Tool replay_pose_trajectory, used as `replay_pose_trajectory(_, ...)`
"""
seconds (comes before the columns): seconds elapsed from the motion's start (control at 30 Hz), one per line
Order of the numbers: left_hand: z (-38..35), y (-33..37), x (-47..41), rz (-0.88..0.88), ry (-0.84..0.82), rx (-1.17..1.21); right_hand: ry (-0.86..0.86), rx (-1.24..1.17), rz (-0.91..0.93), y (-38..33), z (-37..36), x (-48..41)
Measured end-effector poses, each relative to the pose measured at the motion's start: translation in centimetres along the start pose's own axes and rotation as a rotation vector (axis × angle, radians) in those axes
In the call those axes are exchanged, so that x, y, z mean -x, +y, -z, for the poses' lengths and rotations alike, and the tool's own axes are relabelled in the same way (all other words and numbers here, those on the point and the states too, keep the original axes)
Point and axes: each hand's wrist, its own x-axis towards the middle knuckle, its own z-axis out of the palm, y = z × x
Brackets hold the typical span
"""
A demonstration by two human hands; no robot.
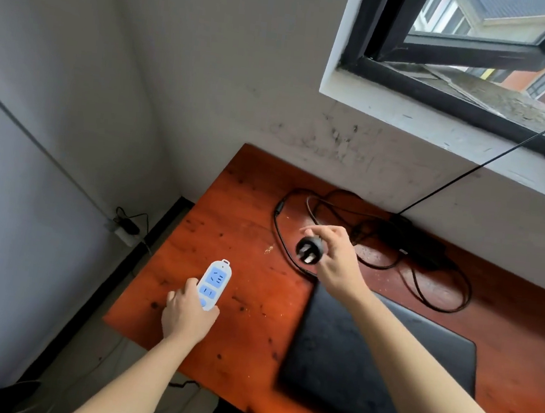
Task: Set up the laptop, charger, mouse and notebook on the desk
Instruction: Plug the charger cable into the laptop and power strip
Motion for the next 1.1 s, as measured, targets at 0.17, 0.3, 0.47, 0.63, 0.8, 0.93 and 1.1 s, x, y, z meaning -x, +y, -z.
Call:
replay_pose_trajectory(0.17, 1.3, 2.0, 1.4, -0.118, 0.023, 0.157, -0.151, 0.635, 0.212, 0.0, -0.5, 3.3)
replay_pose_trajectory(0.3, 2.4, 3.5, 2.2, -0.246, 0.025, 0.166, -0.468, 0.425, -0.148, 0.2, -1.6, 5.1)
replay_pose_trajectory(0.47, 3.7, 4.6, 3.4, -0.330, 0.040, 0.183, -0.321, -0.087, -0.218, 0.7, -1.8, 7.6)
replay_pose_trajectory(0.63, 4.7, 5.3, 4.5, -0.359, 0.045, 0.256, -0.347, -0.194, -0.123, 0.0, -1.2, 8.8)
replay_pose_trajectory(0.8, 5.6, 6.0, 5.1, -0.370, 0.069, 0.259, -0.163, -0.209, -0.065, -0.6, -1.8, 9.1)
replay_pose_trajectory(0.93, 5.9, 6.0, 5.4, -0.437, 0.137, 0.231, -0.106, -0.087, 0.053, -0.8, -2.8, 9.5)
replay_pose_trajectory(1.1, 6.4, 5.9, 6.1, -0.468, 0.184, 0.195, -0.013, 0.110, 0.135, -1.2, -3.4, 10.0)
